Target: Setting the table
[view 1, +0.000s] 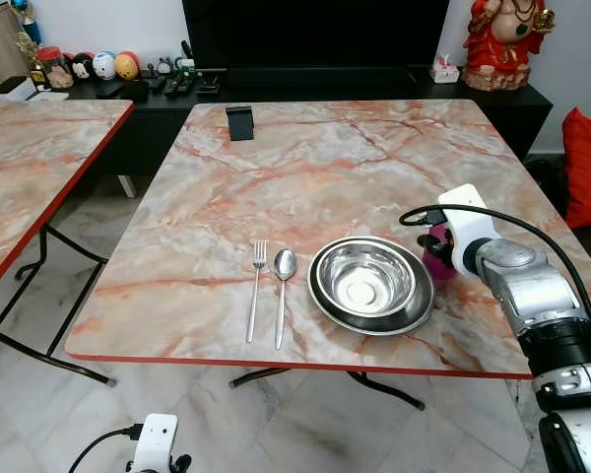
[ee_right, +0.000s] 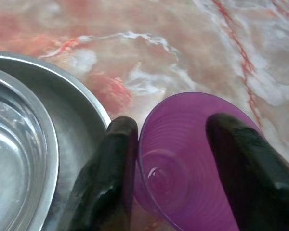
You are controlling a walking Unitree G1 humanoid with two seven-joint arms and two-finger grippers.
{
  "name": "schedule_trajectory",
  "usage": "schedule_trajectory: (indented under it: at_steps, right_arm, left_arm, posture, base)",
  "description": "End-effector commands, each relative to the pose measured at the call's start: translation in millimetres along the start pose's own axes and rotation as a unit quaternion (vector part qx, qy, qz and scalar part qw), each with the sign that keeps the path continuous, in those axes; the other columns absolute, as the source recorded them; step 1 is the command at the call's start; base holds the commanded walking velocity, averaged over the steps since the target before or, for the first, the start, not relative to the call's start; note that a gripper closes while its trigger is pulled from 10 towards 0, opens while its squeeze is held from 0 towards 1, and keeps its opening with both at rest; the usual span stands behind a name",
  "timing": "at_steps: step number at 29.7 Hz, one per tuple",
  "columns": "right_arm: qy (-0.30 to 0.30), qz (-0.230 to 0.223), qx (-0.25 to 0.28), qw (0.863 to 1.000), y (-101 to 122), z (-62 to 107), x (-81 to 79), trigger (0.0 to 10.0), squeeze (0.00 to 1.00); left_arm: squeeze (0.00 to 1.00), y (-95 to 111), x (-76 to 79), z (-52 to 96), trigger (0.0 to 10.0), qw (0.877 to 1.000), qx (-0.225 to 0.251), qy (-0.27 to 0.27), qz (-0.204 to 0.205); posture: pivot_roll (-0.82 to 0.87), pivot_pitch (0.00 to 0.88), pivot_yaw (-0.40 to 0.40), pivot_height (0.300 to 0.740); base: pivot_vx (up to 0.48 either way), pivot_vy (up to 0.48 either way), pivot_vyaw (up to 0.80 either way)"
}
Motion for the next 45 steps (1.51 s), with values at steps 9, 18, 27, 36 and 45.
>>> schedule_trajectory:
  at_steps: [9, 18, 27, 36, 45]
  right_arm:
    - [-0.021, -0.013, 0.022, 0.999, 10.5, -0.3, 6.7, 10.0, 0.00]
    - [-0.026, -0.036, 0.037, 0.998, 16.4, 0.1, 8.2, 10.0, 0.00]
    - [-0.003, -0.001, 0.004, 1.000, 0.9, -4.0, -3.5, 10.0, 0.00]
    - [-0.019, 0.017, -0.002, 1.000, -0.1, -4.5, 2.0, 10.0, 0.00]
    - [-0.039, 0.015, -0.002, 0.999, 0.7, -3.8, 10.0, 10.0, 1.00]
  left_arm:
    - [0.00, -9.0, 1.5, 1.3, 10.0, 1.000, -0.016, -0.004, -0.003]
    - [0.00, -9.3, 1.2, 1.4, 10.0, 1.000, -0.016, -0.004, -0.003]
    - [0.00, -10.0, 1.4, 1.4, 10.0, 1.000, -0.019, -0.003, -0.005]
    - [0.00, -9.6, 1.5, 1.3, 10.0, 1.000, -0.018, -0.003, -0.004]
    - [0.00, -9.6, 1.4, 1.3, 10.0, 1.000, -0.018, -0.003, -0.004]
  posture:
    - [-0.08, 0.000, 0.030, 0.740]
    - [-0.08, 0.000, 0.032, 0.740]
    - [-0.07, 0.000, 0.029, 0.740]
    - [-0.07, 0.000, 0.026, 0.740]
    - [-0.07, 0.000, 0.027, 0.740]
  base:
    - [0.000, 0.000, 0.00]
    - [0.000, 0.000, 0.00]
    - [0.000, 0.000, 0.00]
    - [0.000, 0.000, 0.00]
    - [0.000, 0.000, 0.00]
Point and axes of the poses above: a point about 5 cm out from each wrist's last joint towards the gripper, its own z axis pointing back from the gripper into the wrist, its own y axis along the axis of the wrist's last joint, x = y × z, the point moved 5 cm from there along -z, pointing out of the wrist towards the gripper, and after that the axes turned 15 degrees about -z, right-handed, at the moved point
